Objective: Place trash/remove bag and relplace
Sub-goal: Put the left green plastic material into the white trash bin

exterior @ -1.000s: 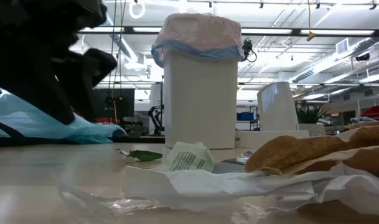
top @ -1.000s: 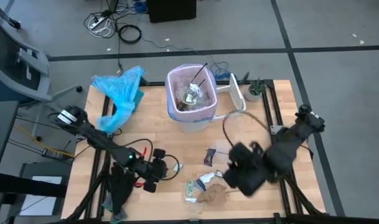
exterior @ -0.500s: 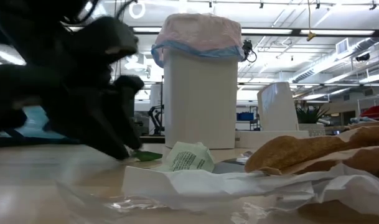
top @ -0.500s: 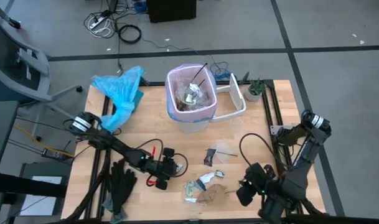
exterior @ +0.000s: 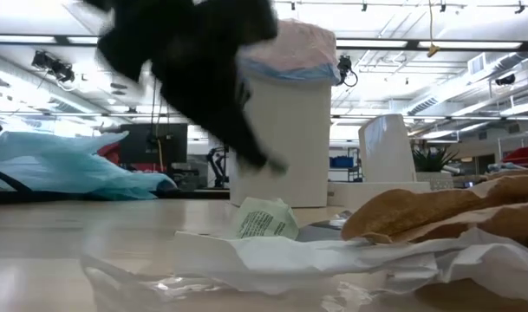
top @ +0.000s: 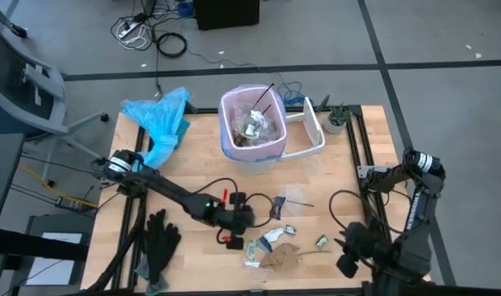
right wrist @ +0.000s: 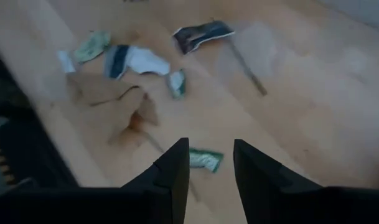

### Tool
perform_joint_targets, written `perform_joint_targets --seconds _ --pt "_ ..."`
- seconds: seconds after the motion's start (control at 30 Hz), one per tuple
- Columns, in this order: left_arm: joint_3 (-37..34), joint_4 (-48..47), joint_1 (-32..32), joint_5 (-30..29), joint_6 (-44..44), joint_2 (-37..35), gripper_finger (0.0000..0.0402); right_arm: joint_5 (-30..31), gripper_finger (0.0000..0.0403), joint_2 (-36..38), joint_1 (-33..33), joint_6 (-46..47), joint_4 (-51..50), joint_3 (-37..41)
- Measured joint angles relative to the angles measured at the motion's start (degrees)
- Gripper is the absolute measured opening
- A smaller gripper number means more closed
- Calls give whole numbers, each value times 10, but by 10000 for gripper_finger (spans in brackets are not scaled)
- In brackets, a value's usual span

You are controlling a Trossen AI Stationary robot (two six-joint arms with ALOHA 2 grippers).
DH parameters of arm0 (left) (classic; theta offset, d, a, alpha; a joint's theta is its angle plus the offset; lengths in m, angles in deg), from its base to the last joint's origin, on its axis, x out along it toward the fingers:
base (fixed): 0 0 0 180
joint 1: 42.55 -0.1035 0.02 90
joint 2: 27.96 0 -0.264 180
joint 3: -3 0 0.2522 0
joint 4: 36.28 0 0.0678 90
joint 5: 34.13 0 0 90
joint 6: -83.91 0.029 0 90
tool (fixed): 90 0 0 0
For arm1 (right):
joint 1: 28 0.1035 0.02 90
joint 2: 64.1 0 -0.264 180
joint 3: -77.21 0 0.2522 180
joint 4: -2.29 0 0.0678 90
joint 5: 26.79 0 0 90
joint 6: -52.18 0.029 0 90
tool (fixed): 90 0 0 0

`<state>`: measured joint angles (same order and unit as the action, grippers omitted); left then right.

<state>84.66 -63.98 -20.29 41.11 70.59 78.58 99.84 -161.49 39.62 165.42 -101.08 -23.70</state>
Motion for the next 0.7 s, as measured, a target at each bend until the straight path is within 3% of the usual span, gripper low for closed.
perform_joint_targets --seconds 0.1,0.23,0.5,0.7 --pt "75 -66 -2 1 -6 0 13 9 111 1 29 47 22 39" --pt "180 -143 -3 -10 -14 0 12 9 111 4 44 47 125 94" --pt "378 -277 -7 -25 -21 0 11 38 111 5 42 11 339 208" --pt "499 -370 -29 -70 -2 -1 11 70 111 4 22 10 501 296"
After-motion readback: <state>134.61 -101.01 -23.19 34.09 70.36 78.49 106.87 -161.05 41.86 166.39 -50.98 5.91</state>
